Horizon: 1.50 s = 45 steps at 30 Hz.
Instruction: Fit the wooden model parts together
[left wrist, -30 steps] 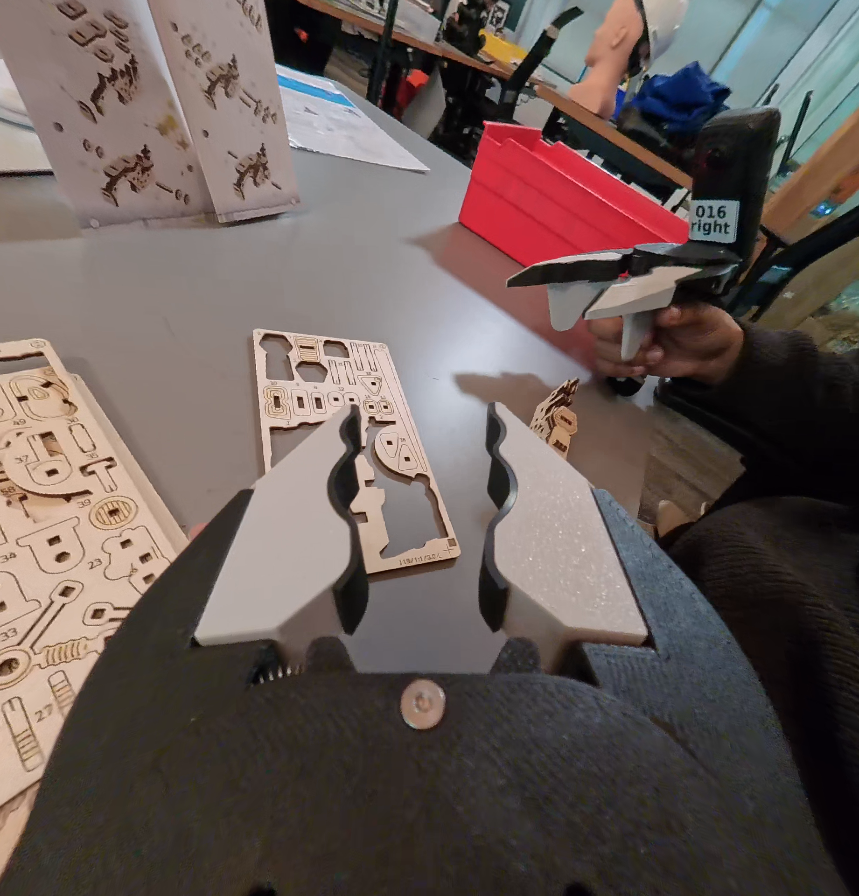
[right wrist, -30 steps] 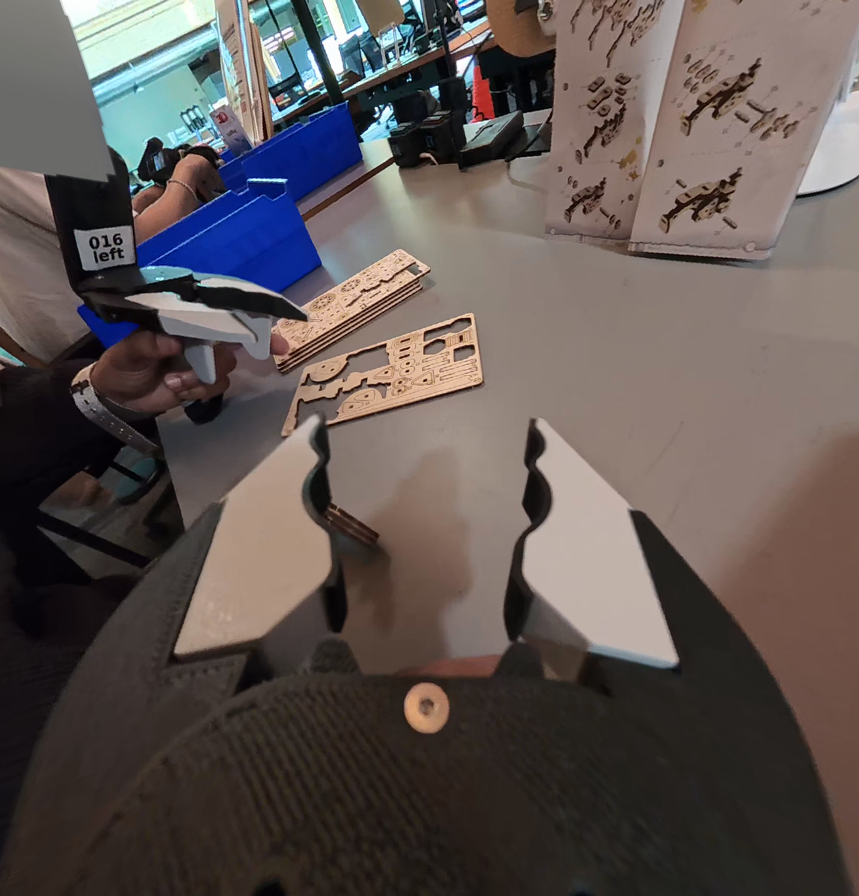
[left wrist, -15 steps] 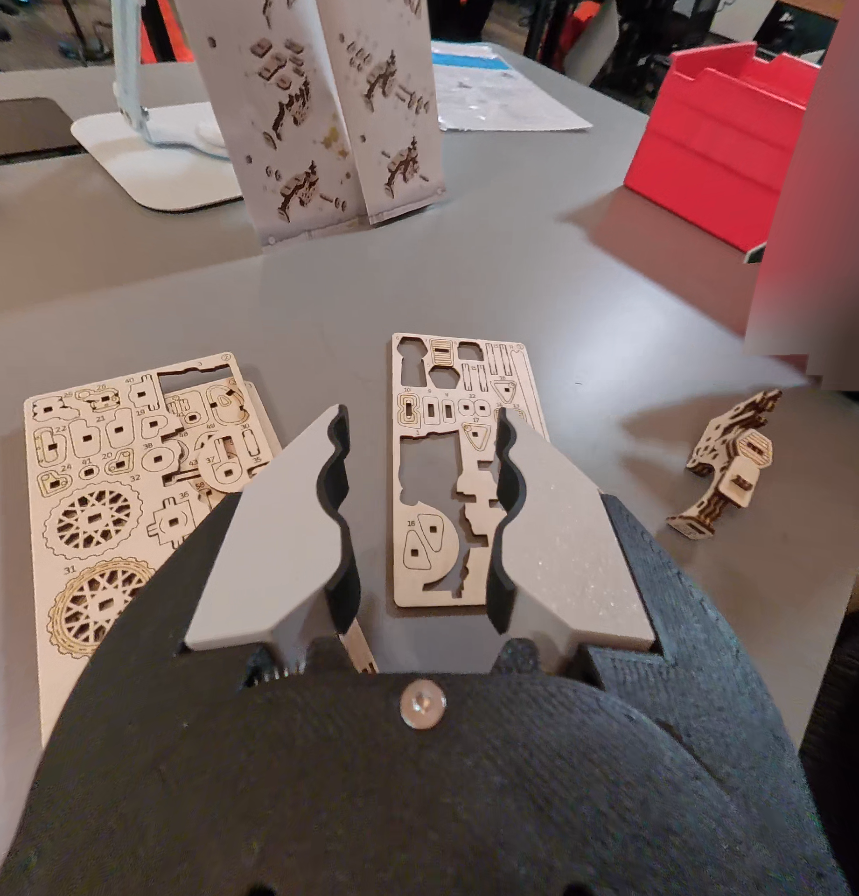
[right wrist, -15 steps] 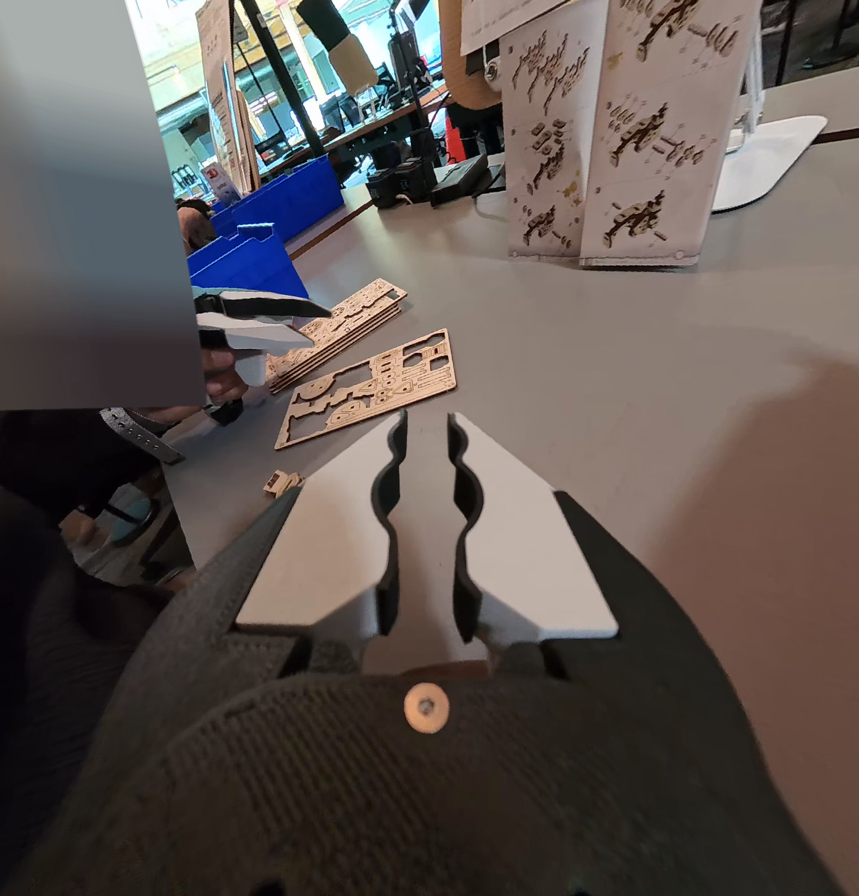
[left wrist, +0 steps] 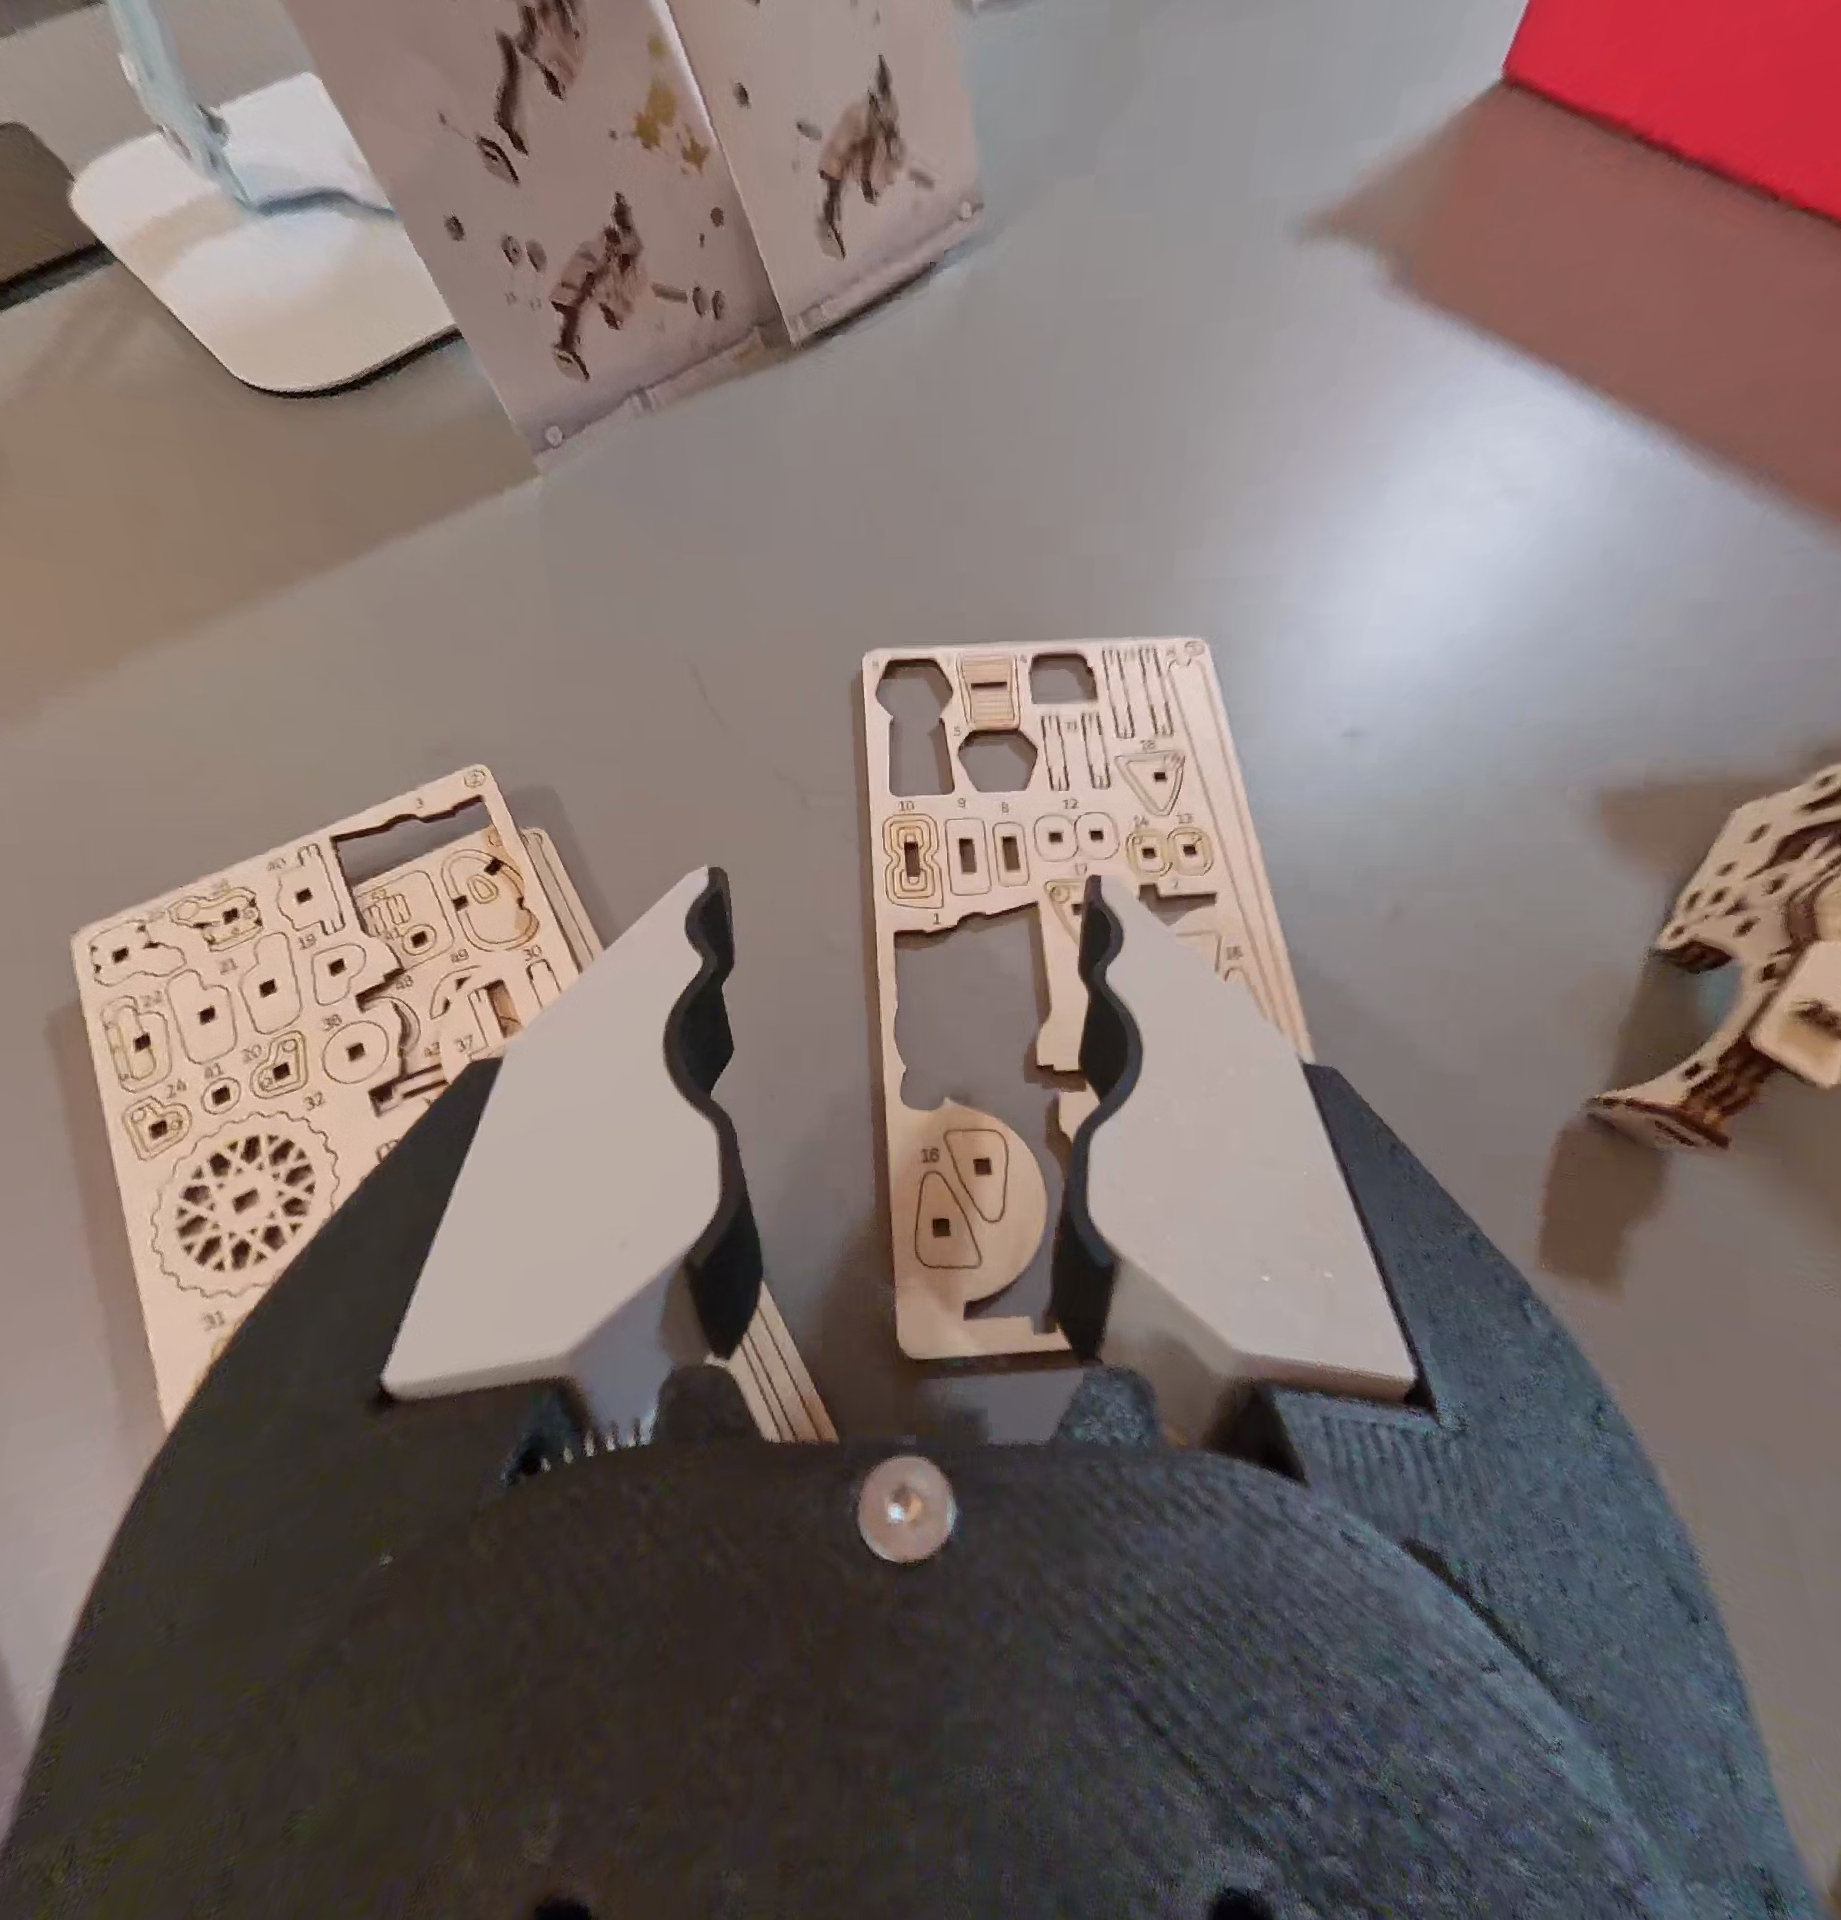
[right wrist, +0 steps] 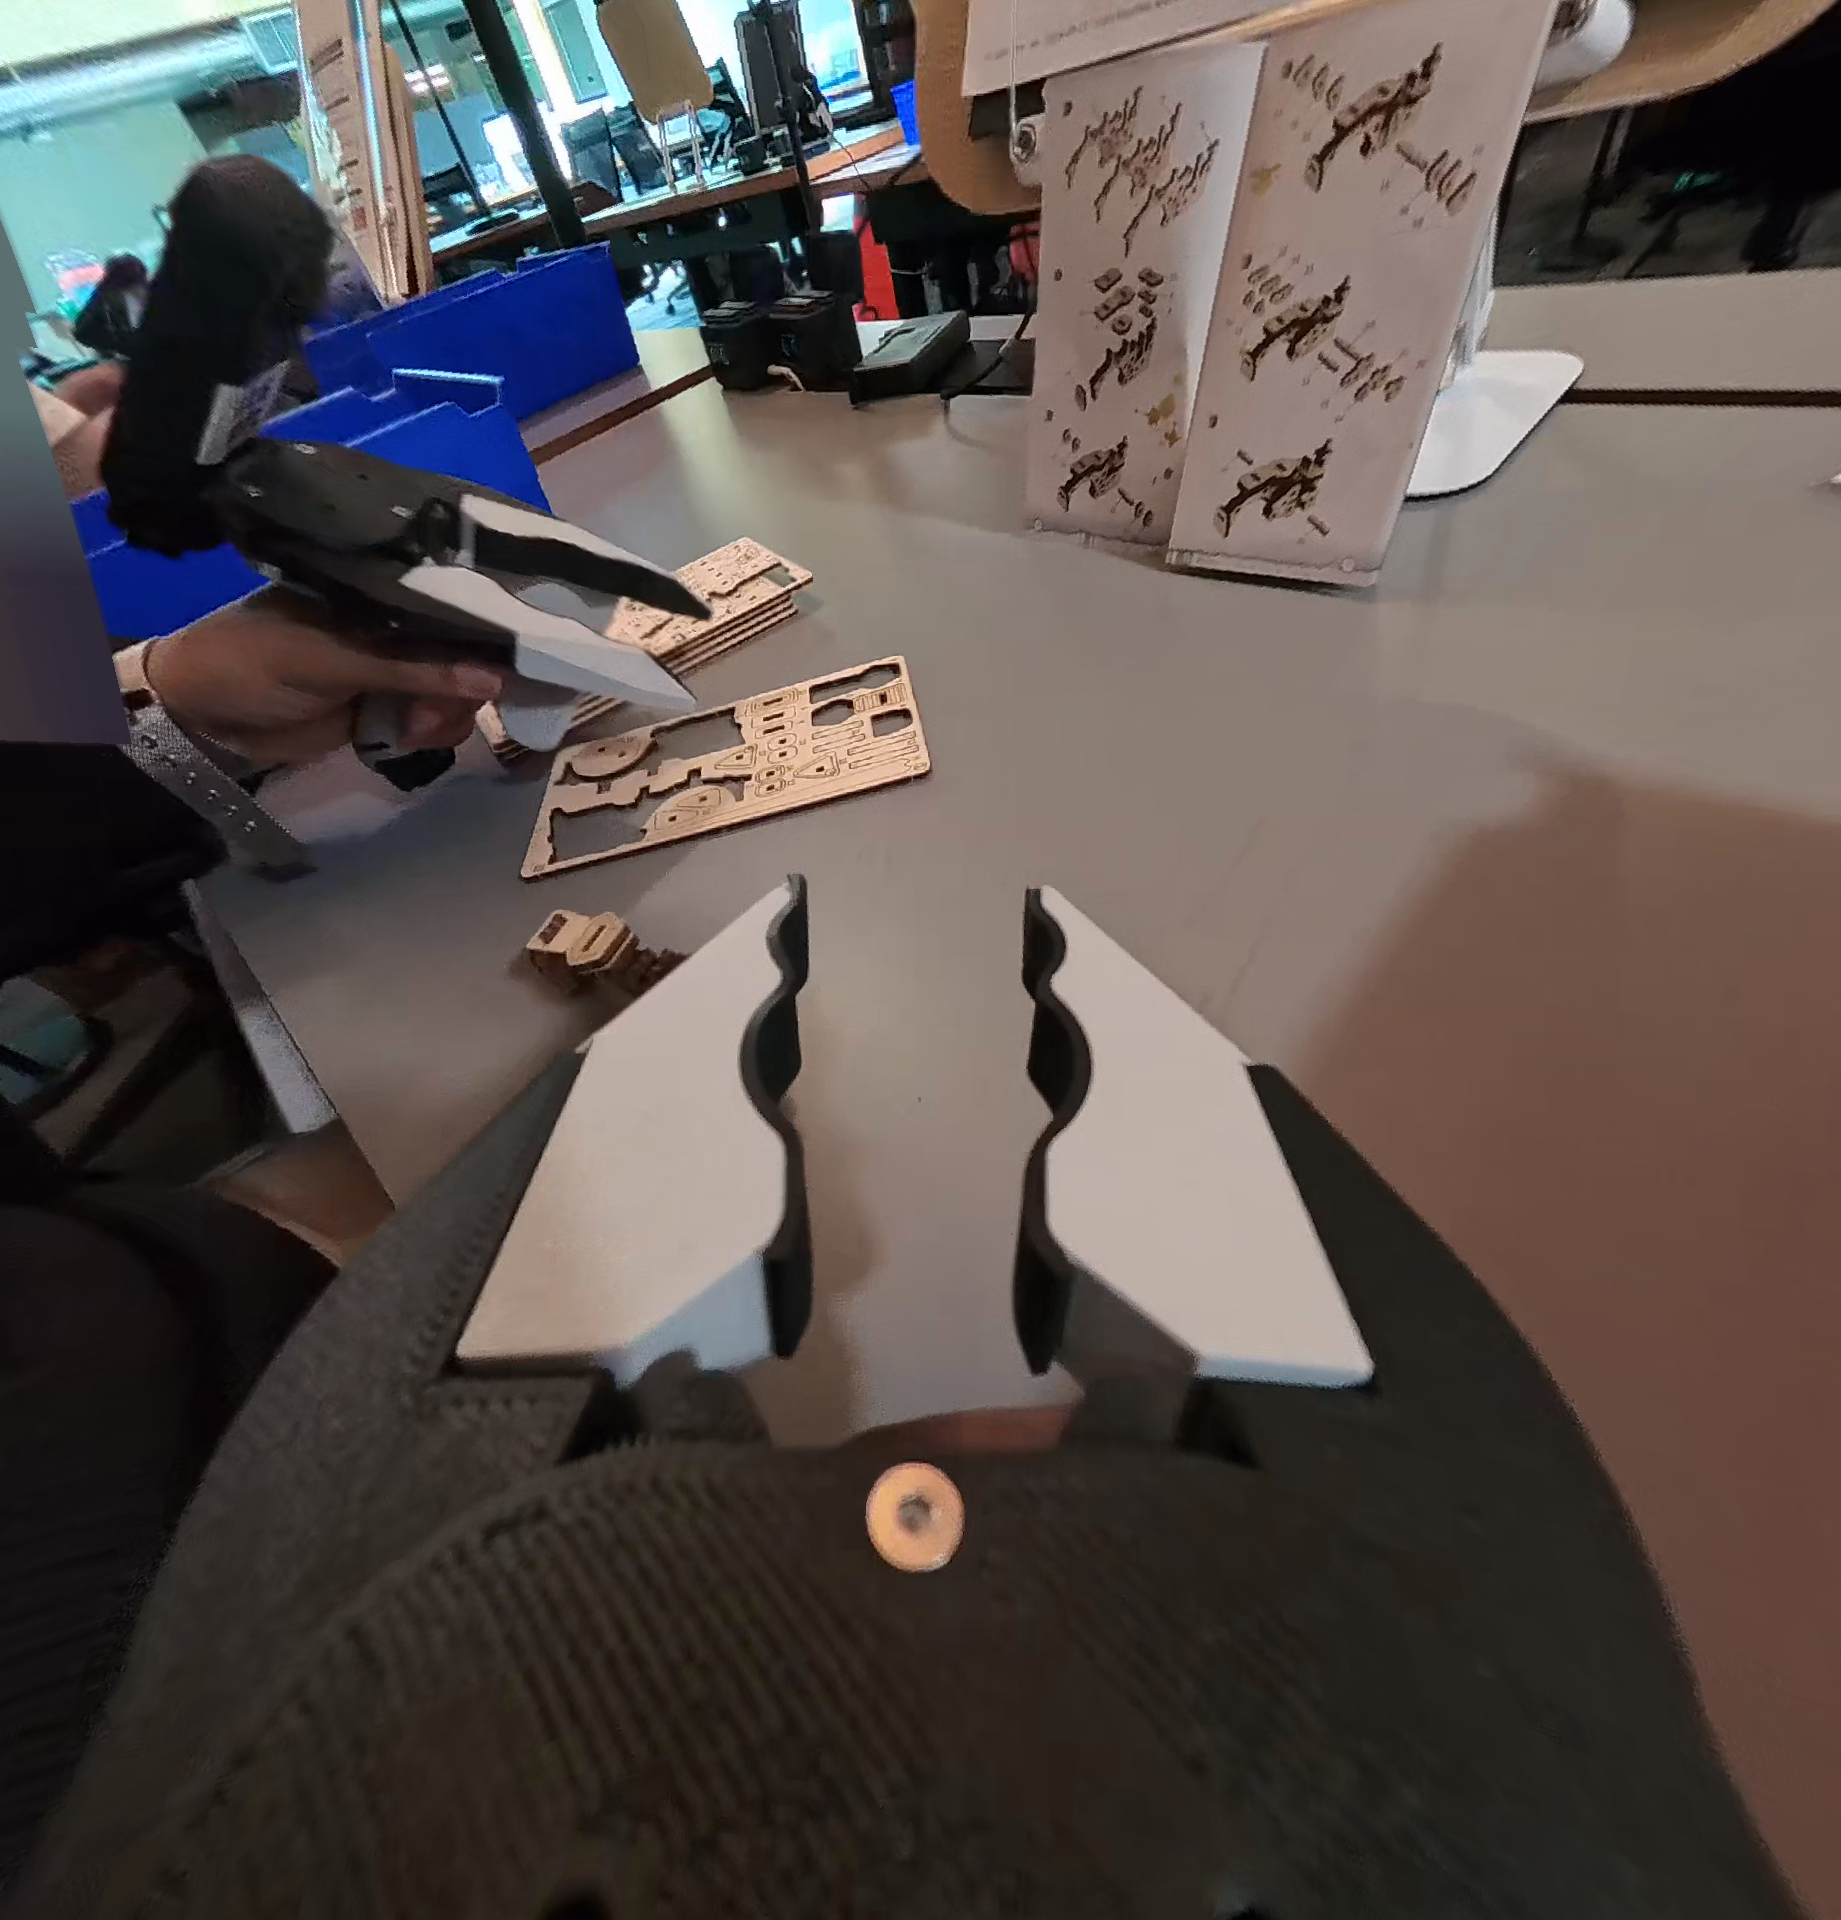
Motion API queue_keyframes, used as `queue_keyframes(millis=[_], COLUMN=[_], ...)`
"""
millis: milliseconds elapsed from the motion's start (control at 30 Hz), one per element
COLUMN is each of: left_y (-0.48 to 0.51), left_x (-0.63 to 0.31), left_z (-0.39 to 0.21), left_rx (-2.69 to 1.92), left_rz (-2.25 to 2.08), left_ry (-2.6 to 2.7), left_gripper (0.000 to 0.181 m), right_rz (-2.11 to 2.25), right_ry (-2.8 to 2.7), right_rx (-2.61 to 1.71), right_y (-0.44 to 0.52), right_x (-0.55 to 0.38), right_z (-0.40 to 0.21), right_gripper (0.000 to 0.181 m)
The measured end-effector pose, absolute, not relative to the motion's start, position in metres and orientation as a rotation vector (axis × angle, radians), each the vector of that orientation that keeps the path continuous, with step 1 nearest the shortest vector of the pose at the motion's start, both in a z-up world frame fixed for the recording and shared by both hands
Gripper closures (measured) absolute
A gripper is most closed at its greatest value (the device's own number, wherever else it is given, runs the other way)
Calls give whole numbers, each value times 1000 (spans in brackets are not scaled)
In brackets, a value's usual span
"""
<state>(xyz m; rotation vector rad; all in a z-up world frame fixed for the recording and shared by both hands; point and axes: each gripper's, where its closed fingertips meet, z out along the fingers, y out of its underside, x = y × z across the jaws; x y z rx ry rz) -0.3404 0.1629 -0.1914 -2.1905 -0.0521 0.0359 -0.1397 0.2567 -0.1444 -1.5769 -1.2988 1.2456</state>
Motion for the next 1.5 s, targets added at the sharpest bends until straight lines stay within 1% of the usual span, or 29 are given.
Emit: queue_keyframes(millis=[67, 100, 133, 167, 200, 233, 300, 400, 433, 500, 533, 567, 600, 700, 733, 767, 833, 933, 1067, 1133, 1267, 1333, 1500], left_y=[163, 162, 166, 168, 169, 171, 176, 181, 182, 184, 184, 183, 181, 175, 173, 171, 170, 165, 161, 160, 156, 157, 158], left_x=[-338, -335, -331, -332, -330, -328, -329, -329, -326, -326, -331, -335, -338, -338, -338, -339, -349, -361, -363, -361, -351, -347, -324], left_z=[-210, -219, -217, -217, -218, -218, -217, -216, -213, -206, -204, -203, -205, -215, -215, -216, -211, -208, -222, -223, -220, -209, -161], left_rx=[-2296, -2352, -2331, -2338, -2352, -2362, -2357, -2340, -2323, -2287, -2274, -2272, -2283, -2315, -2316, -2321, -2290, -2266, -2354, -2360, -2342, -2287, -2082], left_rz=[67, 77, 61, 87, 94, 100, 144, 207, 202, 217, 241, 252, 249, 146, 112, 102, 138, 168, 167, 189, 160, 135, 155], left_ry=[7, 46, 77, 81, 117, 142, 165, 218, 227, 210, 181, 155, 129, 81, 58, 40, -1, -64, -78, -56, -27, -16, 90], left_gripper=[120, 125, 136, 139, 150, 169, 181, 181, 174, 151, 142, 142, 146, 169, 180, 180, 172, 172, 169, 174, 177, 178, 179], right_rz=[1214, 1200, 1182, 1159, 1131, 1103, 1047, 963, 936, 897, 891, 894, 905, 966, 986, 1002, 1020, 1042, 1106, 1122, 1126, 1112, 1075], right_ry=[-1297, -1295, -1294, -1294, -1294, -1294, -1293, -1302, -1308, -1319, -1324, -1329, -1331, -1321, -1316, -1316, -1322, -1332, -1338, -1339, -1339, -1339, -1359], right_rx=[-1548, -1535, -1522, -1512, -1501, -1488, -1454, -1388, -1366, -1336, -1331, -1333, -1339, -1354, -1357, -1360, -1362, -1355, -1364, -1363, -1360, -1349, -1320], right_y=[253, 251, 250, 248, 247, 246, 245, 242, 242, 242, 241, 241, 241, 241, 241, 241, 242, 244, 242, 242, 243, 243, 241], right_x=[-133, -130, -127, -124, -120, -117, -111, -106, -106, -107, -108, -109, -111, -117, -120, -122, -126, -134, -142, -144, -148, -148, -154], right_z=[-140, -138, -137, -136, -136, -135, -133, -129, -129, -130, -131, -132, -133, -131, -131, -131, -132, -133, -132, -131, -130, -129, -131], right_gripper=[140, 141, 141, 141, 141, 141, 142, 143, 143, 144, 144, 144, 144, 144, 144, 144, 144, 144, 143, 143, 143, 144, 142])
